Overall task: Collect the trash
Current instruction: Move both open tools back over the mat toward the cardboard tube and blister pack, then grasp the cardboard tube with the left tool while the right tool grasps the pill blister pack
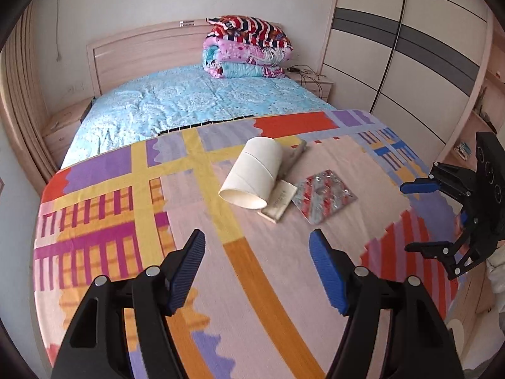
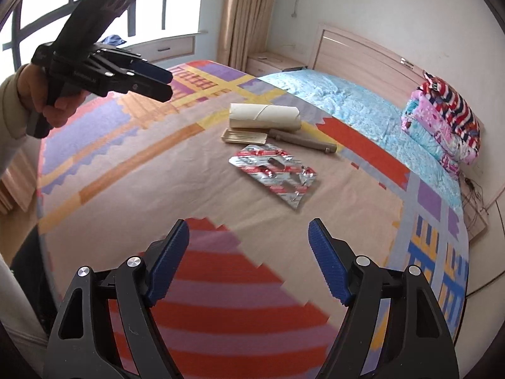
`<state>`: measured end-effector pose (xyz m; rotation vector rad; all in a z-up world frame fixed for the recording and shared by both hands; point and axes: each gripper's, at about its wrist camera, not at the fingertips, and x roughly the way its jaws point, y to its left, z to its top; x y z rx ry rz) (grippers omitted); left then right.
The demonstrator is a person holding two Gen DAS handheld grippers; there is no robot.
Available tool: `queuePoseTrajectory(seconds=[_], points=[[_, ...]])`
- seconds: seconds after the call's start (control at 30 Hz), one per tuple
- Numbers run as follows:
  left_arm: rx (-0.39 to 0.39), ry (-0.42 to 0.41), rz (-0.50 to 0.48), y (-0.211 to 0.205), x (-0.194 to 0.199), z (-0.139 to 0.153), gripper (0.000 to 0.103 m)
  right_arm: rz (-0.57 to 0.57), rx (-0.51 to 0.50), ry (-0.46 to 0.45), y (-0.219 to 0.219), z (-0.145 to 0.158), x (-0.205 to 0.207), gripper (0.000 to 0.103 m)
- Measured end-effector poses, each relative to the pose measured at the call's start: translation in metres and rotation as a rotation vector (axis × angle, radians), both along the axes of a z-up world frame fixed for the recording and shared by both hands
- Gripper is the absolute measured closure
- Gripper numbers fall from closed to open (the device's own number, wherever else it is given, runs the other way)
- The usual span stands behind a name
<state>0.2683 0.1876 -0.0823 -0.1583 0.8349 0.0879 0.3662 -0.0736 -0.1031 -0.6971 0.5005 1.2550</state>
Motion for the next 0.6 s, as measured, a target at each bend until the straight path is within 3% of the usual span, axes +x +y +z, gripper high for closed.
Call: queuePoseTrajectory(seconds=[0.37,0.5,0.6], points=[[-0.035,0.049,-0.036,0.027,0.06,-0.021,0.037,0.126,-0.048,-0.028,0.046,-0.004,0.037,0.024],[-0.105,0.049,-0.016,0.038,0.073,-0.032,0.037,0.168,-0.072,-0.037,0.059,-0.007,0.047,0.024],[-0.116,0.068,-0.018,0.043,0.082,-0.042,0.037,0.184,-0.08,-0.037,0.067,-0.009,0.053,0.024]])
